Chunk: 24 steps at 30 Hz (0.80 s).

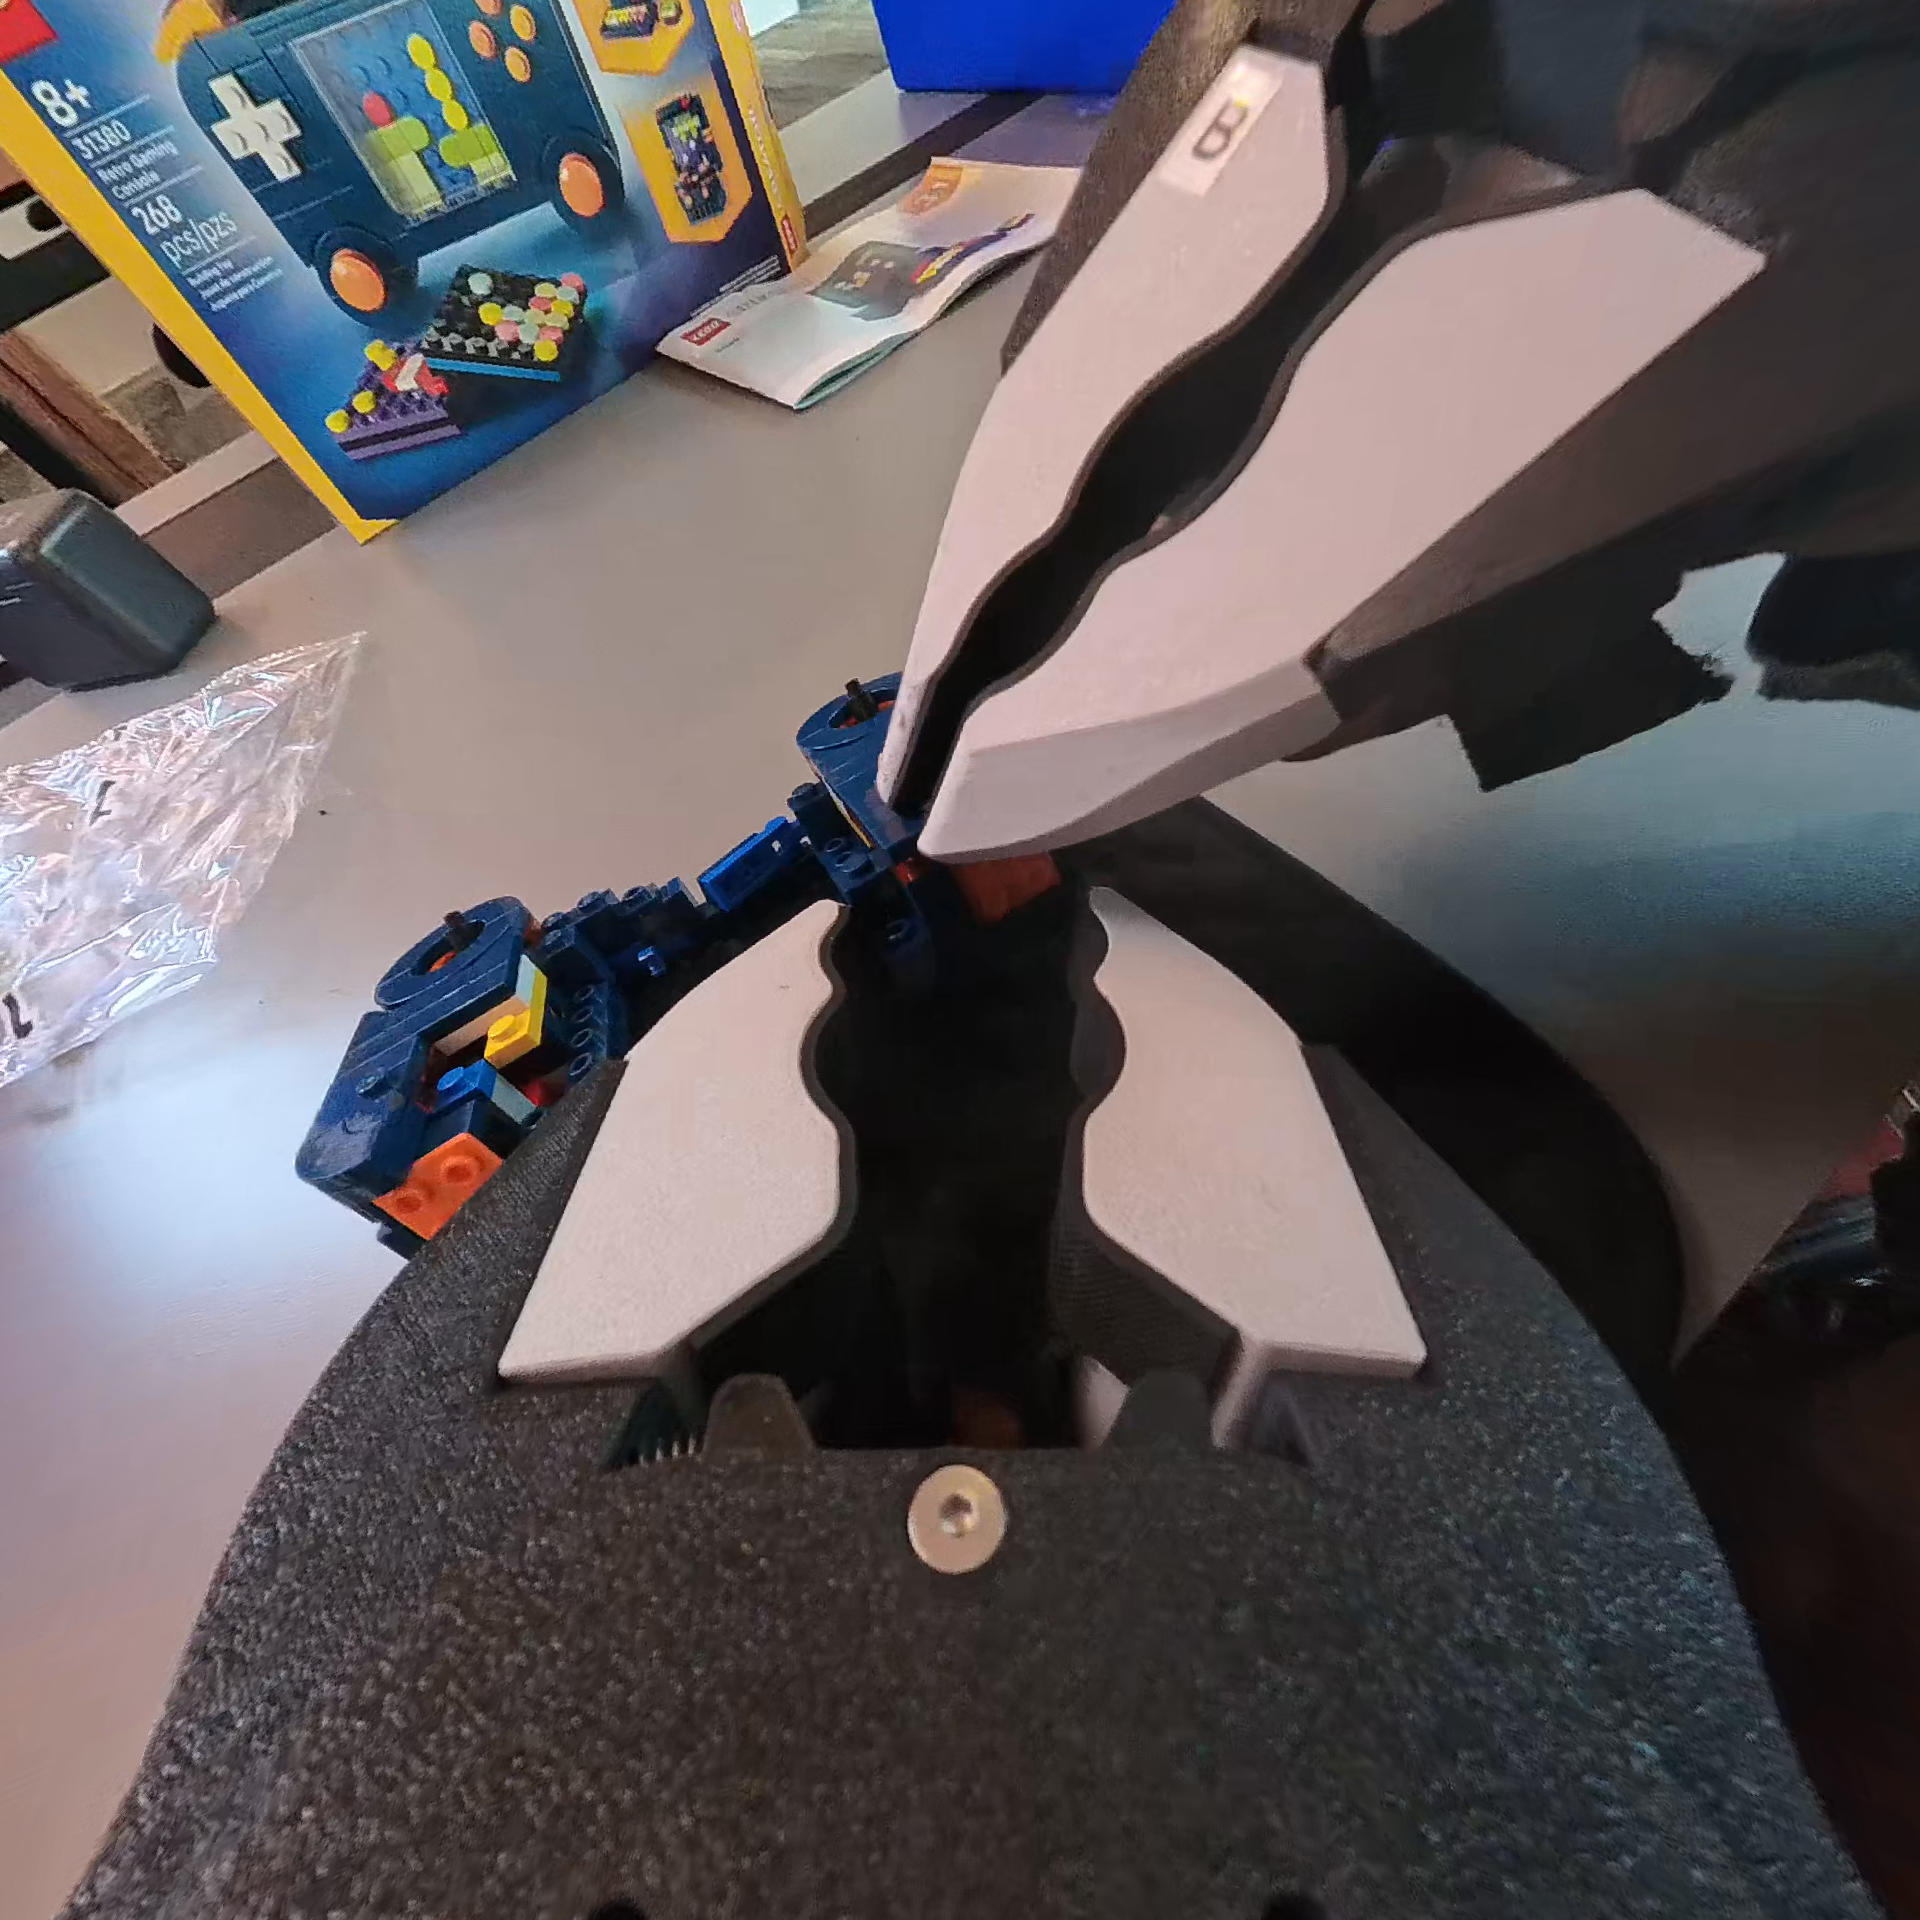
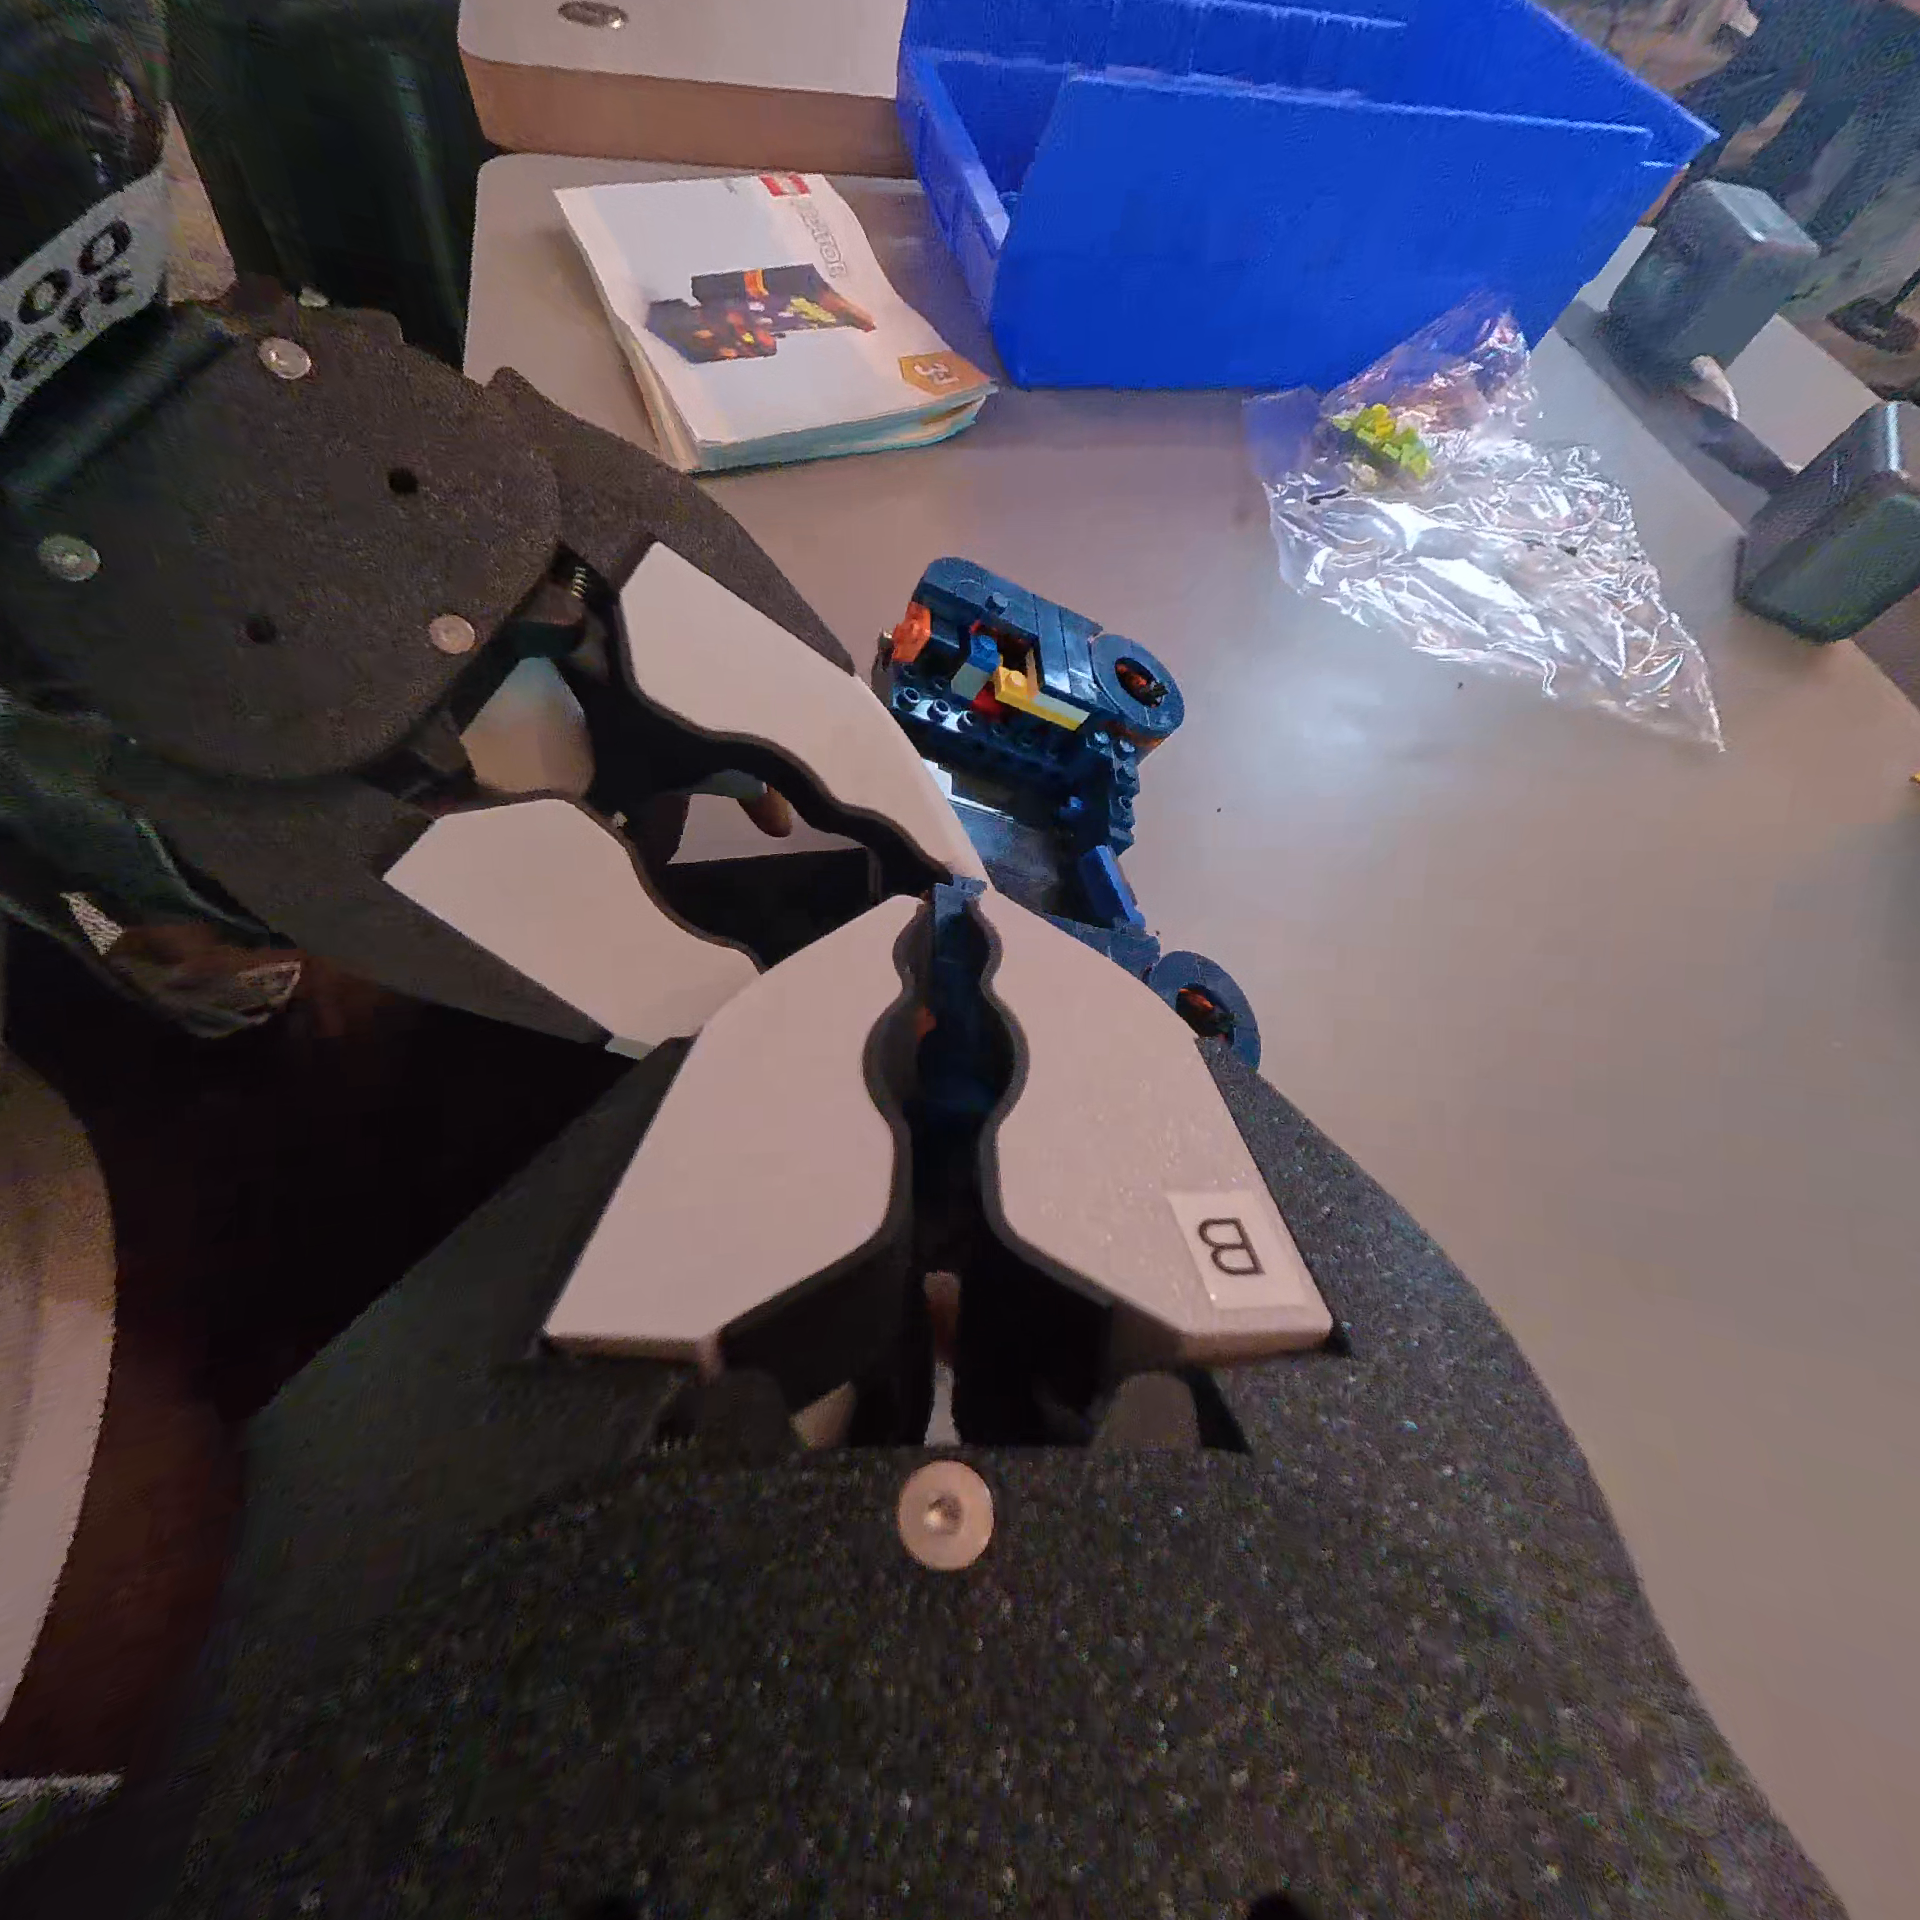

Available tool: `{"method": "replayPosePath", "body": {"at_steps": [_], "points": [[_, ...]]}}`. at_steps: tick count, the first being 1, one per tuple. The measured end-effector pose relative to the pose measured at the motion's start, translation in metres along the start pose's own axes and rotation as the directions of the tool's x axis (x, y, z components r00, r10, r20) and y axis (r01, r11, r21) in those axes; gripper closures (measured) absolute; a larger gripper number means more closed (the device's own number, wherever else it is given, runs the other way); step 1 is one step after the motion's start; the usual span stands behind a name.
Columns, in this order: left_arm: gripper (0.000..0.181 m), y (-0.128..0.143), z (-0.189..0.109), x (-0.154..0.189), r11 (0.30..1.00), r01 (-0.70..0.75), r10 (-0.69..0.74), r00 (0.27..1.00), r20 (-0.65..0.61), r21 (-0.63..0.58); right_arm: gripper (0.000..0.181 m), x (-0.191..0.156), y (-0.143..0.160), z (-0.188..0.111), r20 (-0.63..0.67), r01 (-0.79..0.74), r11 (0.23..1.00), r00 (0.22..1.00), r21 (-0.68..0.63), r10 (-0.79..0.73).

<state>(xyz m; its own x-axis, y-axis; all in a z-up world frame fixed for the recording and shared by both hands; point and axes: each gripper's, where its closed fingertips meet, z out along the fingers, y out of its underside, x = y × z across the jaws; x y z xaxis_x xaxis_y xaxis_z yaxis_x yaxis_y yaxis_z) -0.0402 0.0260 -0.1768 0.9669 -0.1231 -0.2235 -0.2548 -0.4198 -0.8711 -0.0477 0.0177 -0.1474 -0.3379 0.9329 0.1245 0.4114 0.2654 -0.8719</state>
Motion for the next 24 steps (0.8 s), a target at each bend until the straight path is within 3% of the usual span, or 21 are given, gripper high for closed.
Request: {"method": "replayPosePath", "body": {"at_steps": [5,8,24], "points": [[0.143,-0.0028,-0.0004,0.0033,1.000,-0.013,0.013,1.000,0.010,-0.010,0.170,0.0009,0.0012,-0.0017,-0.022,0.051,0.998,0.998,-0.043,-0.052],[0.144,-0.0038,-0.0004,0.0052,1.000,0.007,-0.007,1.000,0.007,-0.003,0.179,-0.0010,-0.0019,-0.0034,-0.050,0.119,0.992,0.991,-0.039,-0.121],[0.143,-0.0079,0.0014,0.0052,0.999,0.048,-0.048,0.999,0.023,0.009,0.181,0.0072,-0.0057,-0.0075,-0.170,0.133,0.991,0.976,-0.031,-0.136]]}}
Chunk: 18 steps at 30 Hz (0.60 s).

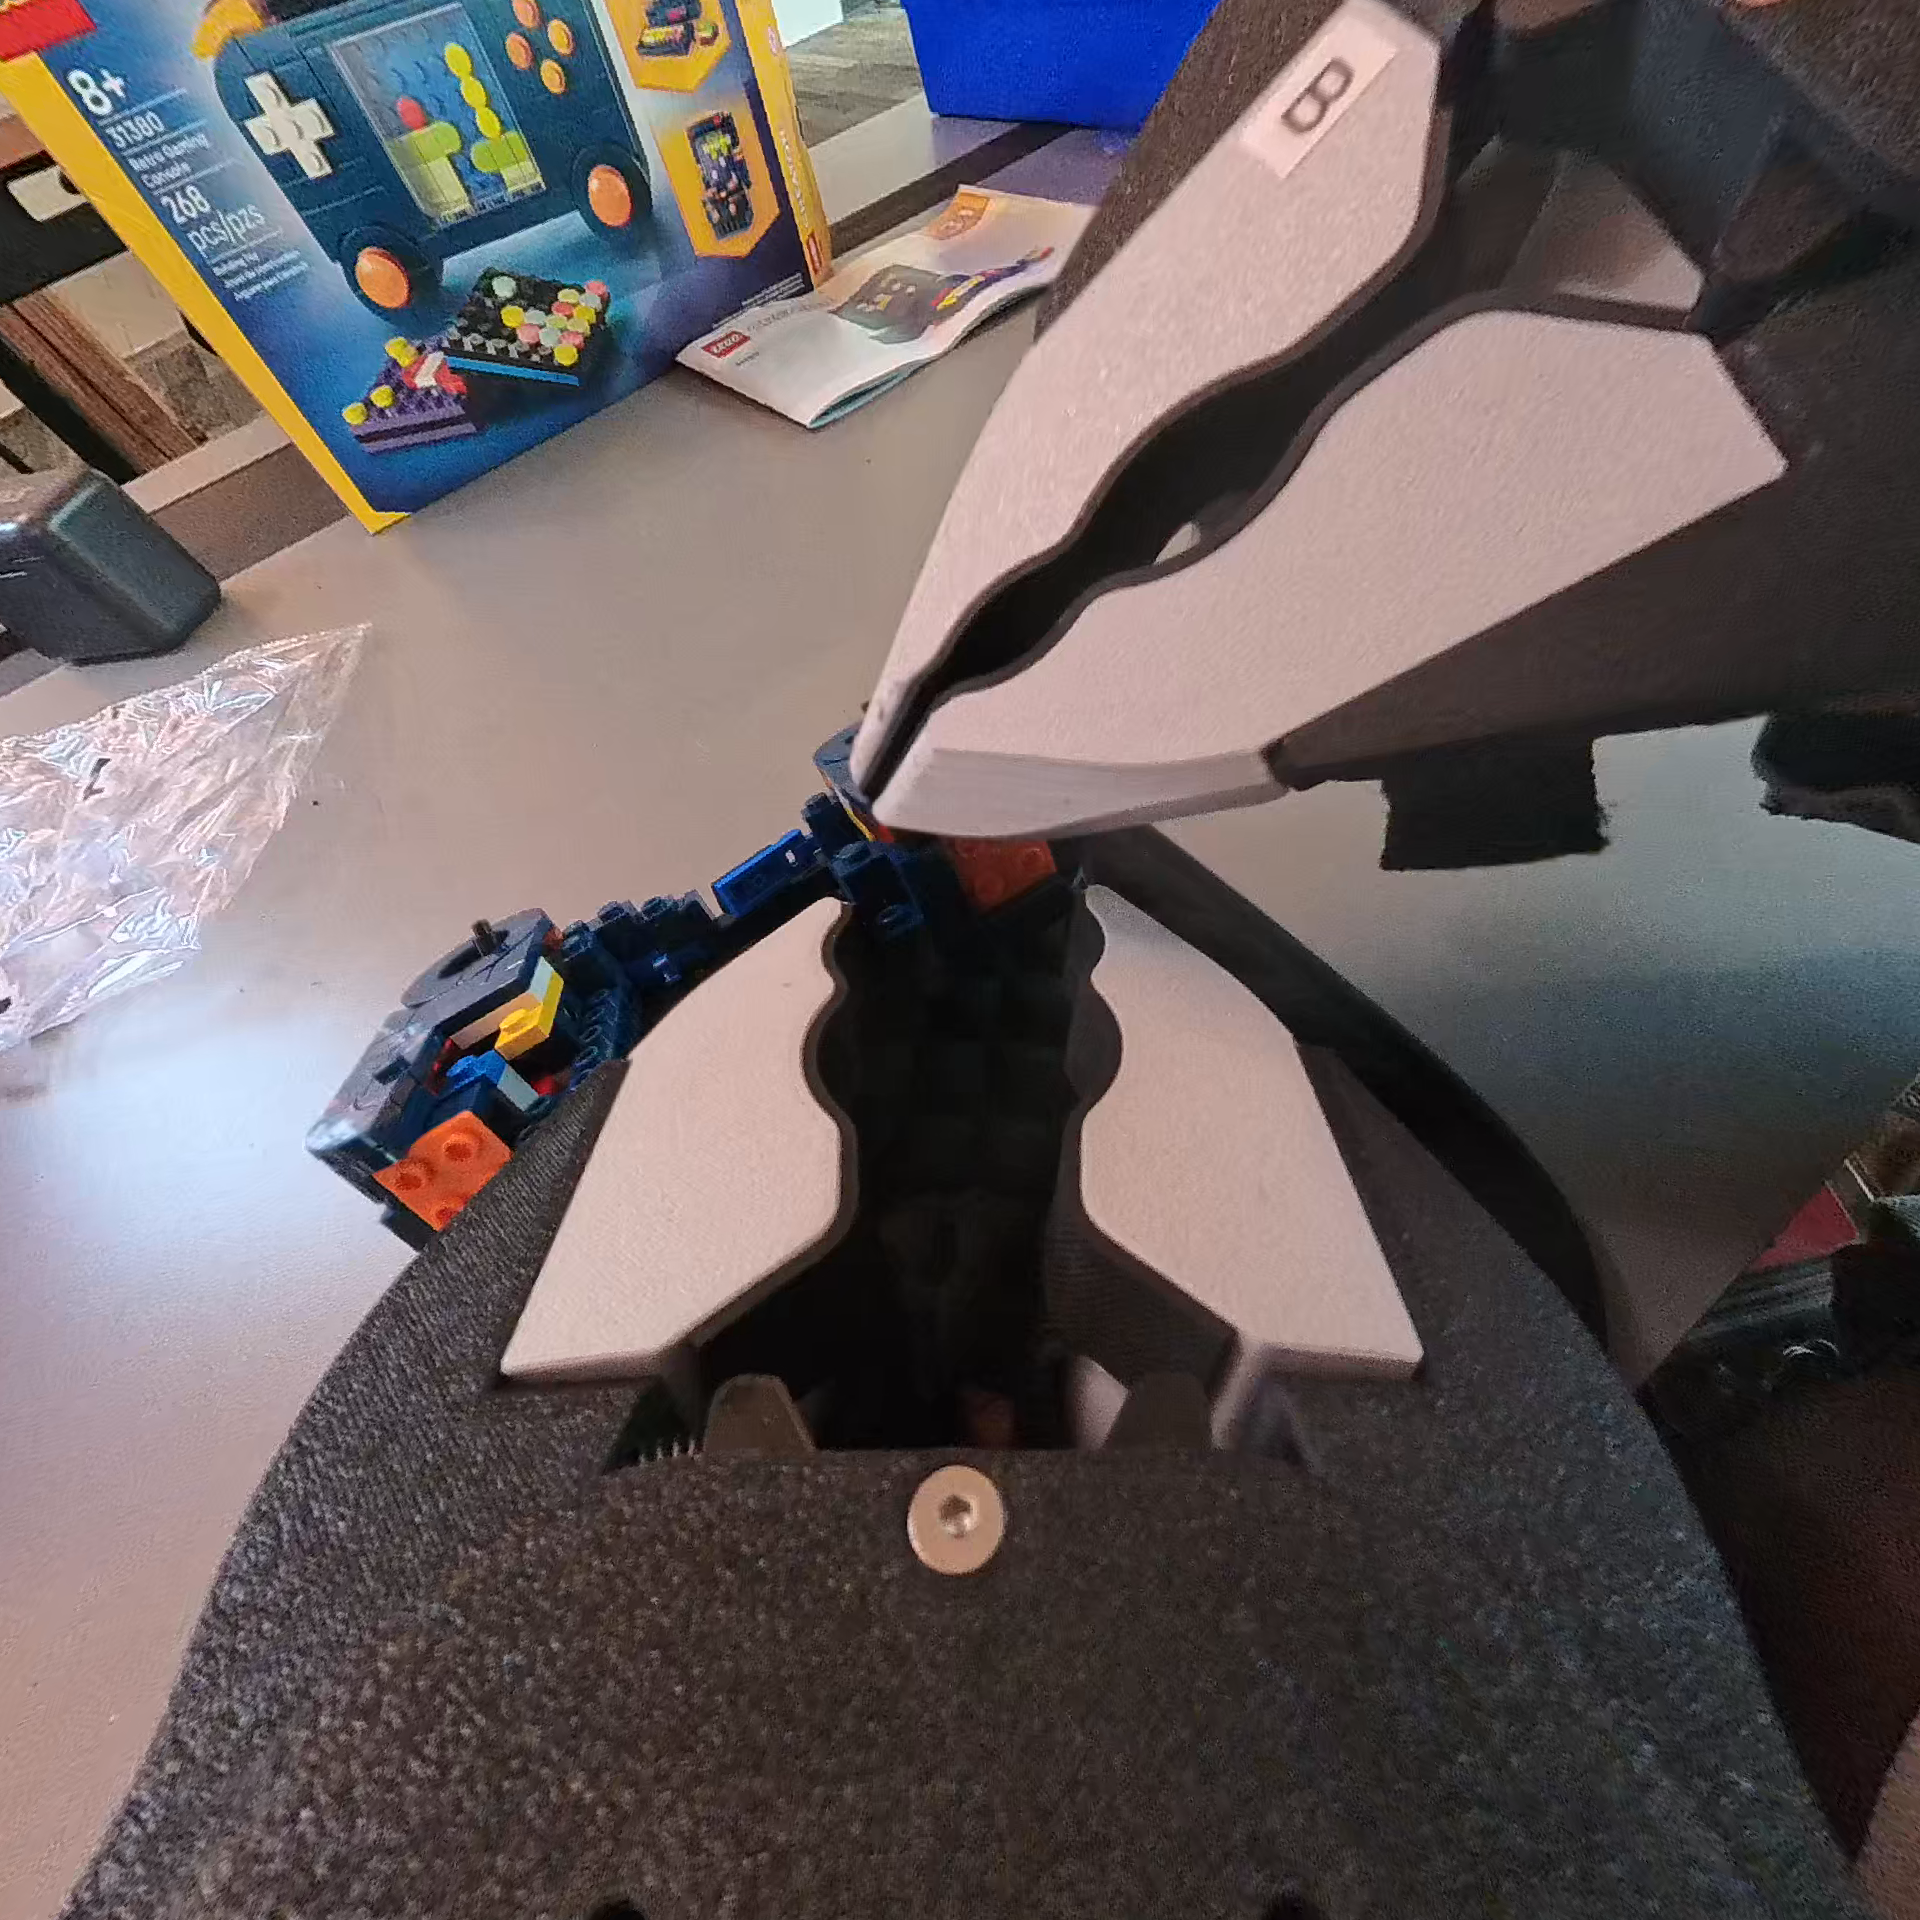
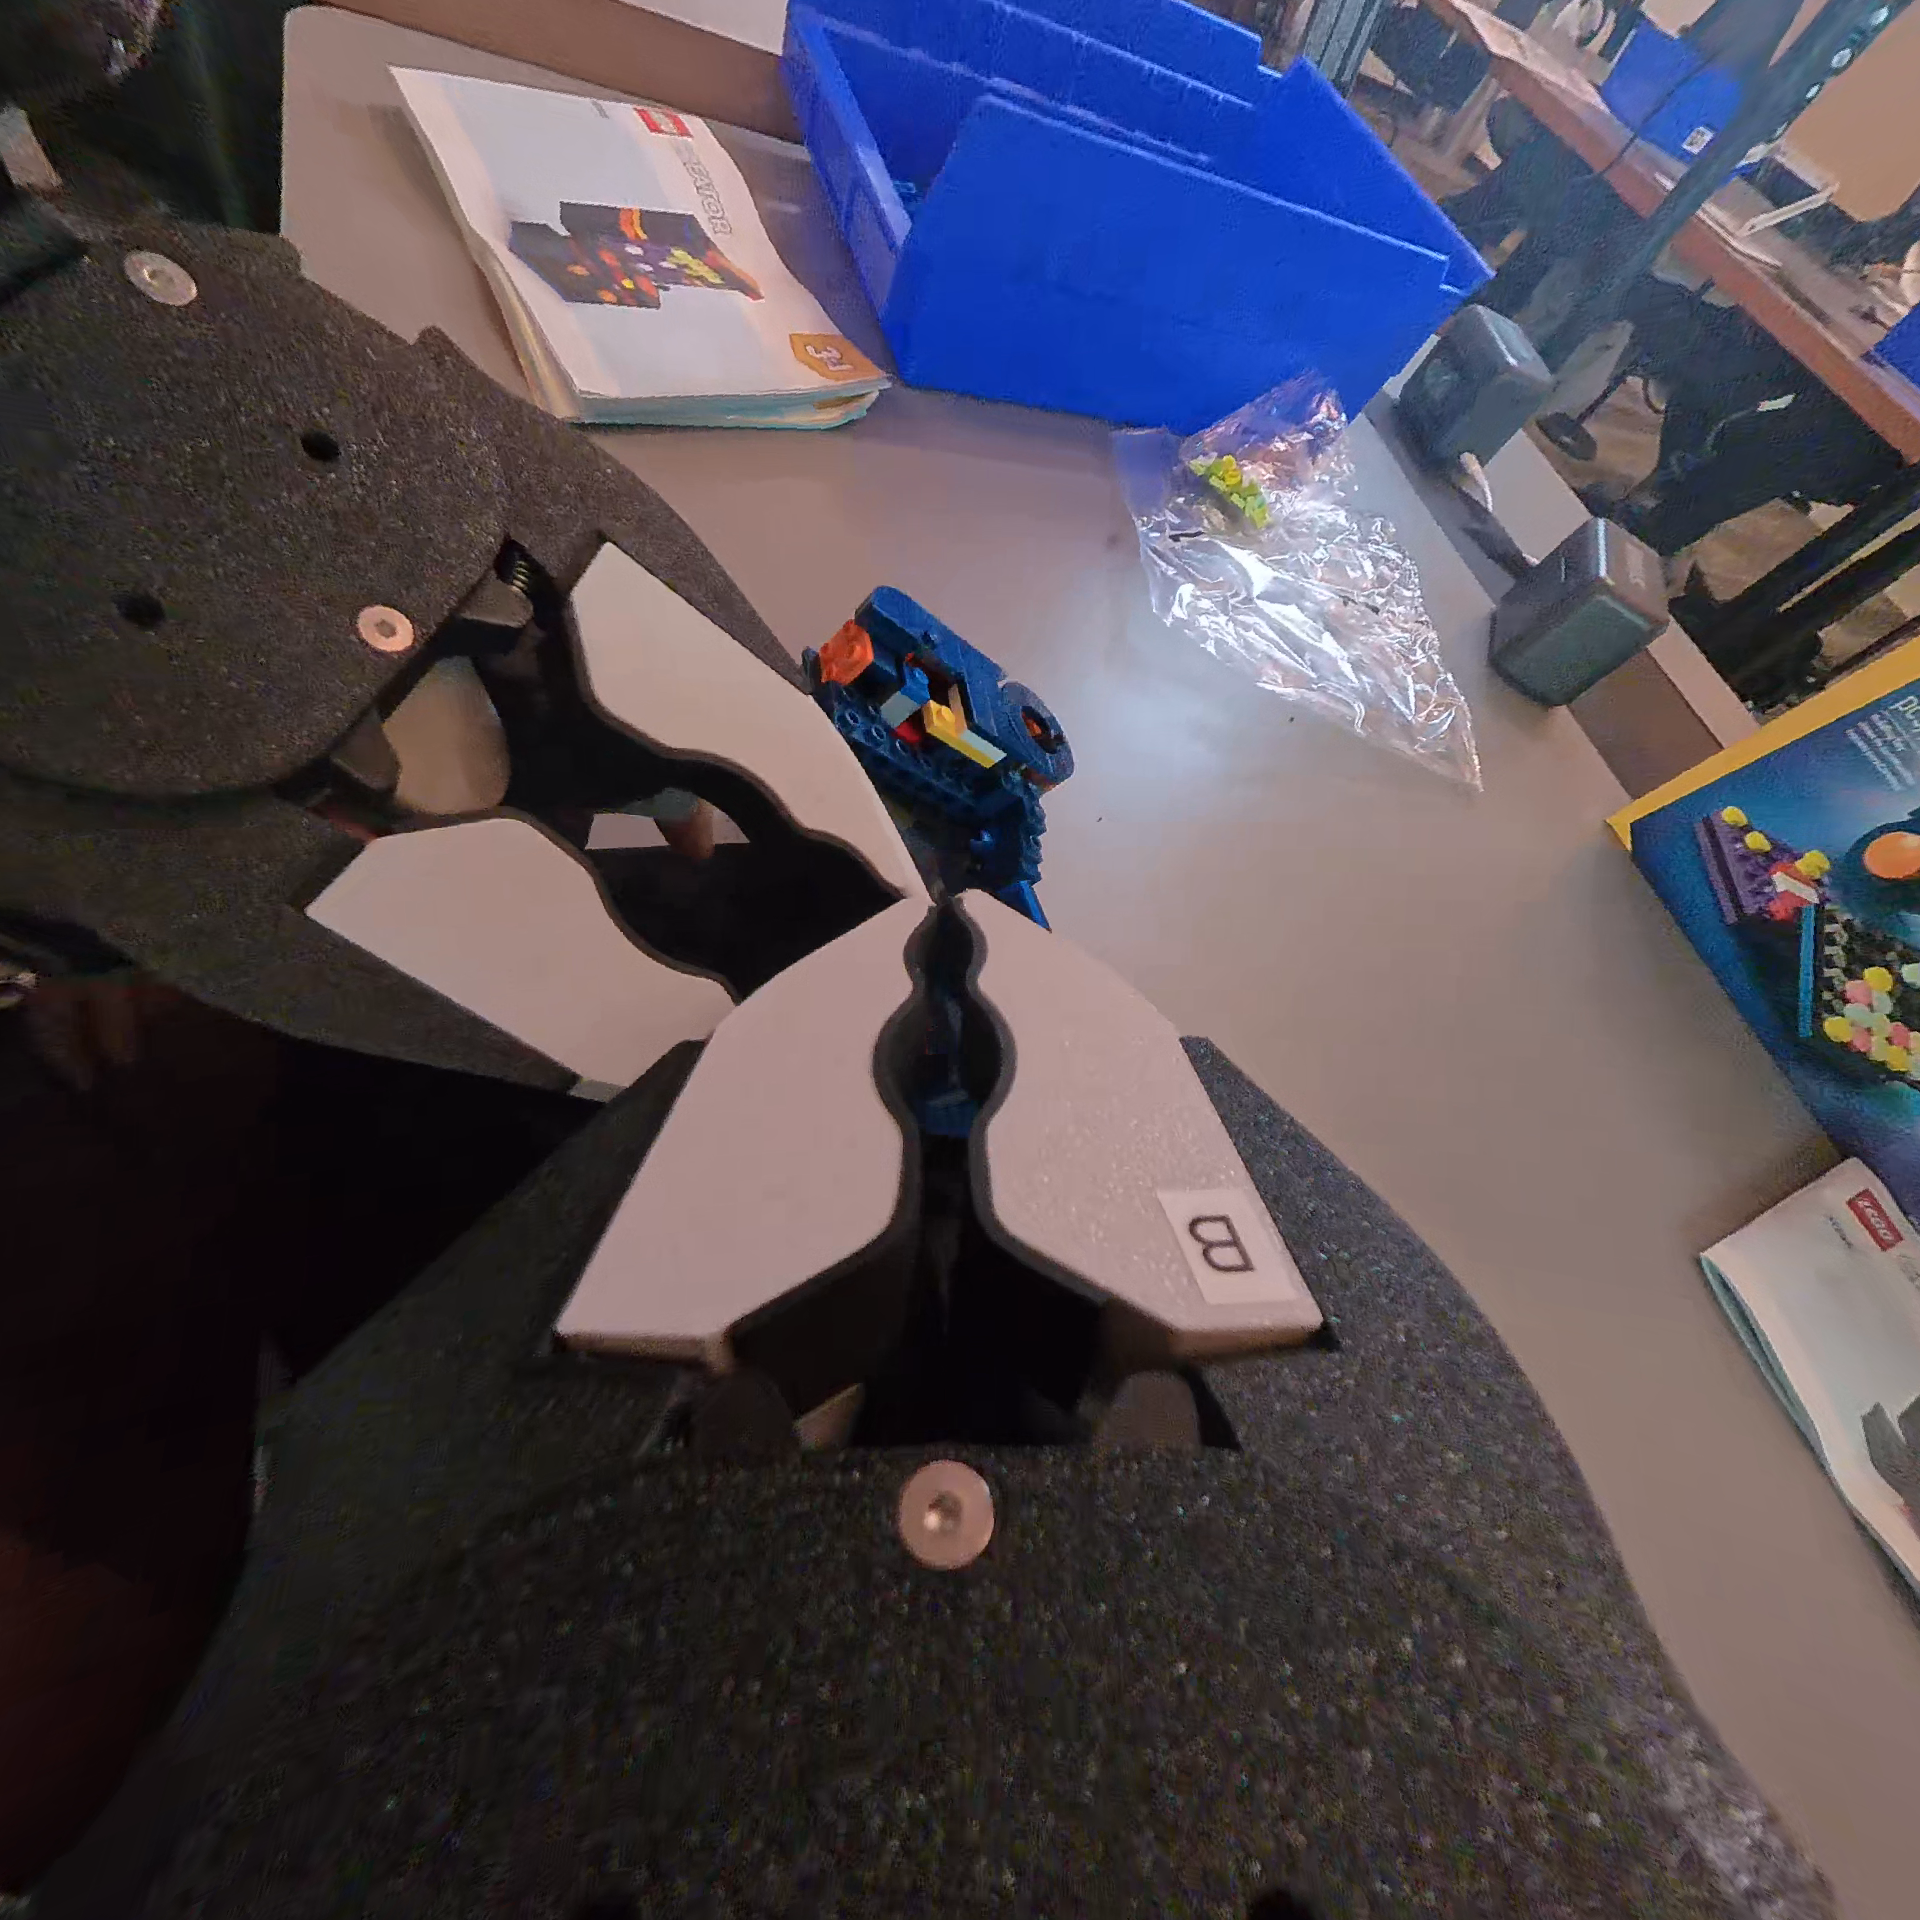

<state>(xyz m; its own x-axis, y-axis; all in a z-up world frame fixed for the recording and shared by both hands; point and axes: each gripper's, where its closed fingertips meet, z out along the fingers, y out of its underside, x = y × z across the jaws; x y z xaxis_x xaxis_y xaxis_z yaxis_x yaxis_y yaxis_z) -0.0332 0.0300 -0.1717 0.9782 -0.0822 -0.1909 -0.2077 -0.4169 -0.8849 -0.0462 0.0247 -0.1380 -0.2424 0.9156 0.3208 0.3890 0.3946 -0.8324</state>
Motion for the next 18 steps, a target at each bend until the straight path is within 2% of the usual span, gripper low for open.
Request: {"method": "replayPosePath", "body": {"at_steps": [5,7,9,11,14,16,18], "points": [[0.143,0.002,0.000,0.000,1.000,0.021,-0.021,1.000,-0.004,-0.002,0.181,0.003,0.000,-0.001,-0.011,0.014,1.000,1.000,-0.013,-0.014],[0.144,0.007,0.000,0.001,0.999,0.038,-0.038,0.999,-0.010,-0.006,0.181,0.024,0.012,-0.009,-0.095,0.024,0.998,0.995,-0.053,-0.029],[0.144,0.008,-0.001,-0.004,0.999,0.041,-0.041,0.999,0.010,-0.012,0.181,0.017,0.007,-0.014,-0.010,-0.065,0.998,0.998,0.019,0.066],[0.144,0.007,0.000,-0.006,0.998,0.057,-0.057,0.998,0.013,-0.013,0.181,0.016,0.012,-0.014,-0.019,-0.017,1.000,1.000,-0.016,0.017],[0.143,0.007,0.001,-0.006,0.999,0.041,-0.041,0.999,0.009,-0.010,0.181,0.011,0.008,-0.011,0.067,-0.123,0.992,0.990,0.007,0.123],[0.144,0.007,0.001,-0.006,0.999,0.046,-0.046,0.999,0.006,-0.005,0.163,0.013,0.003,-0.012,0.075,-0.145,0.989,0.987,0.029,0.143],[0.144,0.008,0.002,-0.006,0.999,0.042,-0.042,0.999,0.009,-0.004,0.163,0.008,0.000,-0.008,0.109,-0.131,0.991,0.986,0.007,0.129]]}}
